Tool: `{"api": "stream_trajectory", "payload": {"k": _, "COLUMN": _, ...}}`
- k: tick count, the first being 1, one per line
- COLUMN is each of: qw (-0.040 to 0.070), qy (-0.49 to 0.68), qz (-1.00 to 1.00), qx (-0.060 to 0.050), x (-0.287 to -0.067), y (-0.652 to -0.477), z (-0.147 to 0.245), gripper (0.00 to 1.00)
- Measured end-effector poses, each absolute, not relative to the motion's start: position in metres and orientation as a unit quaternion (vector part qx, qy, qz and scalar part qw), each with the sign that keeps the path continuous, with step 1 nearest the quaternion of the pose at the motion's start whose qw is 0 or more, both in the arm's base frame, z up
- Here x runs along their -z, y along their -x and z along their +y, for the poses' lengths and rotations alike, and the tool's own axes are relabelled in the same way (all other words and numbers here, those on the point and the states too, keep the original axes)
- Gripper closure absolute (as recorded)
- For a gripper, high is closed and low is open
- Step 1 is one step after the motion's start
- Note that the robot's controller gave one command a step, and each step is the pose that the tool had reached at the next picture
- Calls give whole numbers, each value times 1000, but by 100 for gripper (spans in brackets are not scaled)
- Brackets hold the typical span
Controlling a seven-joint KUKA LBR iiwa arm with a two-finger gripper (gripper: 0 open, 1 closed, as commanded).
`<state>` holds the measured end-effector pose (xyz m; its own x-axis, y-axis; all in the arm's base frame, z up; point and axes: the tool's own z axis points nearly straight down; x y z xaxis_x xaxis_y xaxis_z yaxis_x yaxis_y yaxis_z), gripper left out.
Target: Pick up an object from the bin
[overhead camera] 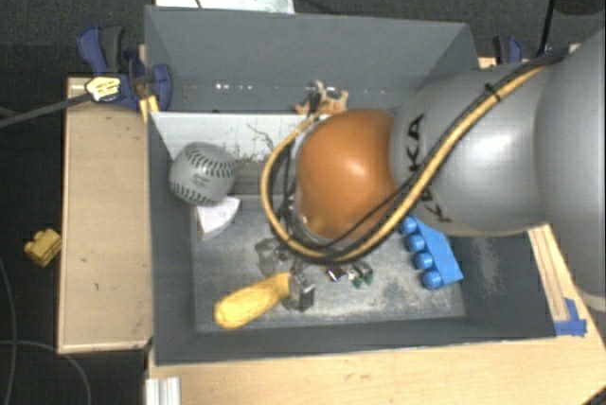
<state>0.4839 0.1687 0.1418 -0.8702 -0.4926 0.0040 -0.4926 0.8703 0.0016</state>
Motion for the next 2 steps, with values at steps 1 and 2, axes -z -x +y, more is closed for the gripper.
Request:
{"api": "stream_trajectory", "payload": {"k": 1, "qw": -8, "qy": -259, "qz": -966, "qx": 1, "x": -138, "y": -490, "z": 174, "gripper": 100}}
{"api": "stream_trajectory", "payload": {"k": 2, "qw": 1, "qy": -260, "qz": -966, "qx": 1, "x": -93, "y": -485, "z": 173, "gripper": 100}}
